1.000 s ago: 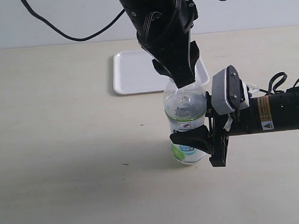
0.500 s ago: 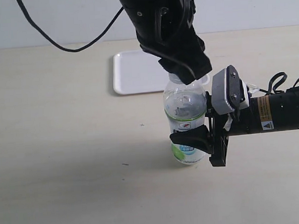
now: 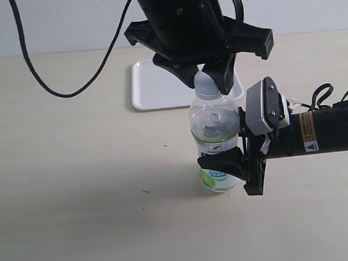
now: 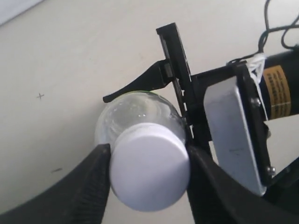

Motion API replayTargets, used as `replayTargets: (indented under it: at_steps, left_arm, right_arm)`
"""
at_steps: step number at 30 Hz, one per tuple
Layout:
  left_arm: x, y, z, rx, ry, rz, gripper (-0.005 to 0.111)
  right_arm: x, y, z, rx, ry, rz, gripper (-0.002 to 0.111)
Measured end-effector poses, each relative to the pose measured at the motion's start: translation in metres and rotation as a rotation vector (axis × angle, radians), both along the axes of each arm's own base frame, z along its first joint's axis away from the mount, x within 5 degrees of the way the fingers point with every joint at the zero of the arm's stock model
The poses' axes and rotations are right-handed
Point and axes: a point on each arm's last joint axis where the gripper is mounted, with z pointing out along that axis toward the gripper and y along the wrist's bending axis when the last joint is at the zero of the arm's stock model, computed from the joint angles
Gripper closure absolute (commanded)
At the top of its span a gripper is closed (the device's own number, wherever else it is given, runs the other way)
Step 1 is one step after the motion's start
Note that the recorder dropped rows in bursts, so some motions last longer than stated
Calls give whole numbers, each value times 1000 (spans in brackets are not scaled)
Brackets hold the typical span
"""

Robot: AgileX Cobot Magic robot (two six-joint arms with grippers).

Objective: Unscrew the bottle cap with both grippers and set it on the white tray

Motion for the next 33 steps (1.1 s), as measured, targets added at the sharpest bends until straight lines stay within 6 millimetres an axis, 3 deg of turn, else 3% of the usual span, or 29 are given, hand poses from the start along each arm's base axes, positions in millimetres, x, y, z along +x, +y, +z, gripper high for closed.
replayTargets:
  at_steps: [13, 33]
  left_arm:
    - [-1, 0, 0, -64, 186, 450, 107]
    - [-1, 0, 0, -76, 211, 514, 107]
  right_arm:
    - [0, 0, 0, 0, 0, 0, 108]
    - [0, 0, 0, -1, -2, 1, 108]
